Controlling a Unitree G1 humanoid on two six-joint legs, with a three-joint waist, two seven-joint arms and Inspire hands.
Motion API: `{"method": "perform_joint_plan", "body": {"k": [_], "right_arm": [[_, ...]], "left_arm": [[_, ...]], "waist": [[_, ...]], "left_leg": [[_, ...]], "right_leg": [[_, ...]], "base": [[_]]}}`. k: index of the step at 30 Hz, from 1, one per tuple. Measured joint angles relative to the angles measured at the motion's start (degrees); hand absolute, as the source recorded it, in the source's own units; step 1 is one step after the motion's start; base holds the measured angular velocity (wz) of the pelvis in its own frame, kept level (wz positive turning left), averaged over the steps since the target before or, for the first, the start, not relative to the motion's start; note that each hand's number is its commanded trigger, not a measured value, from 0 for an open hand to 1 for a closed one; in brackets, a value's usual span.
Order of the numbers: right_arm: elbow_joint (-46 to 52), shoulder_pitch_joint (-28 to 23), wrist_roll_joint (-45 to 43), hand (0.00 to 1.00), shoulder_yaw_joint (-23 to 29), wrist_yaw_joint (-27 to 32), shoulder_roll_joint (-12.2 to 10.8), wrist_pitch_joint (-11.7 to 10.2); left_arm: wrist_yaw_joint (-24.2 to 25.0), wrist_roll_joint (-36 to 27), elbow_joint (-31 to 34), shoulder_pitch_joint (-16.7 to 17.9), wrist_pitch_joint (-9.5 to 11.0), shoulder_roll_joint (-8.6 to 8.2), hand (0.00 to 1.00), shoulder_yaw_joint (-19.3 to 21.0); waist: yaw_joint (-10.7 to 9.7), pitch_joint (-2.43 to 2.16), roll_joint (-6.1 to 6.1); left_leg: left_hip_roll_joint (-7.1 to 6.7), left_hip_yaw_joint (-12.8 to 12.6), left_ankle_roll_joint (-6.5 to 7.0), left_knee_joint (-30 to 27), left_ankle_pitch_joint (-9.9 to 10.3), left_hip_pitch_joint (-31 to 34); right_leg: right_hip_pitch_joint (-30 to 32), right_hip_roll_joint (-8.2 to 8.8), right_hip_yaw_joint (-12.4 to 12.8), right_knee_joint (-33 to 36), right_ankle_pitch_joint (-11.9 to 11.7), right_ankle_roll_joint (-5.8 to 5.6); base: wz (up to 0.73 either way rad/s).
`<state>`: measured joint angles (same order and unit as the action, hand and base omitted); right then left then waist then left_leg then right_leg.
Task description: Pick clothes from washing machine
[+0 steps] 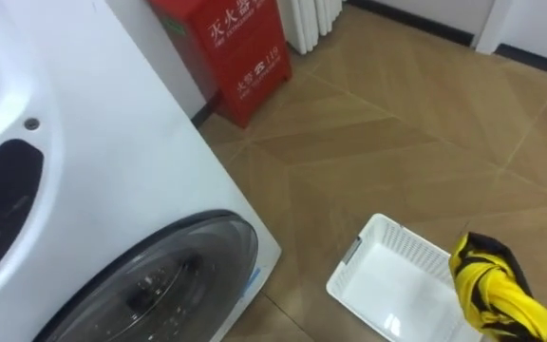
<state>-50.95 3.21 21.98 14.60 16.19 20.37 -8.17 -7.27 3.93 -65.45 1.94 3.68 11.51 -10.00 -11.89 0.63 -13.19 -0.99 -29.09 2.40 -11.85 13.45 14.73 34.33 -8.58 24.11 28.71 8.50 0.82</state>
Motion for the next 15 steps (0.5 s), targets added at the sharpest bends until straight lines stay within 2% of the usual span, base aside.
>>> {"method": "perform_joint_plan", "body": {"k": [4,8,10,15], "right_arm": [[-0.09,-0.01,0.01,0.0,-0.17,-0.18,0.0,-0.26],[-0.05,-0.02,0.02,0.0,-0.19,-0.26,0.01,-1.94],[-0.07,-0.08,0.04,0.0,-0.26,-0.77,0.01,-2.01],[-0.09,-0.06,0.06,0.0,-1.96,-0.94,0.01,-2.28]], "left_arm": [[0.0,-0.78,-0.01,-0.11,0.62,0.0,0.0,-1.49],[0.03,-2.16,-0.02,-0.11,1.08,-0.02,0.0,-2.21],[0.05,-2.18,-0.02,-0.11,1.7,-0.02,0.0,-2.22],[0.11,-2.19,-0.14,-0.1,1.78,0.0,0.0,-3.25]], "waist": [[0.22,0.03,-0.13],[0.19,0.04,-0.07],[0.16,0.11,0.06],[0.02,0.03,0.53]], "left_leg": [[-0.41,1.03,0.23,0.26,-0.41,0.23],[-0.62,1.05,0.28,0.39,-0.44,0.23],[-0.71,1.05,0.35,0.49,-0.48,0.23],[-0.74,1.07,0.43,0.5,-0.52,0.19]], "right_leg": [[0.09,0.7,-0.95,0.18,0.38,-0.02],[0.05,1.03,-1.27,0.18,0.62,-0.12],[-0.01,1.29,-1.51,0.1,0.66,-0.19],[-0.26,1.62,-2.03,-0.07,0.71,-0.26]], "base": [[0.16],[0.05],[0.06],[0.06]]}}
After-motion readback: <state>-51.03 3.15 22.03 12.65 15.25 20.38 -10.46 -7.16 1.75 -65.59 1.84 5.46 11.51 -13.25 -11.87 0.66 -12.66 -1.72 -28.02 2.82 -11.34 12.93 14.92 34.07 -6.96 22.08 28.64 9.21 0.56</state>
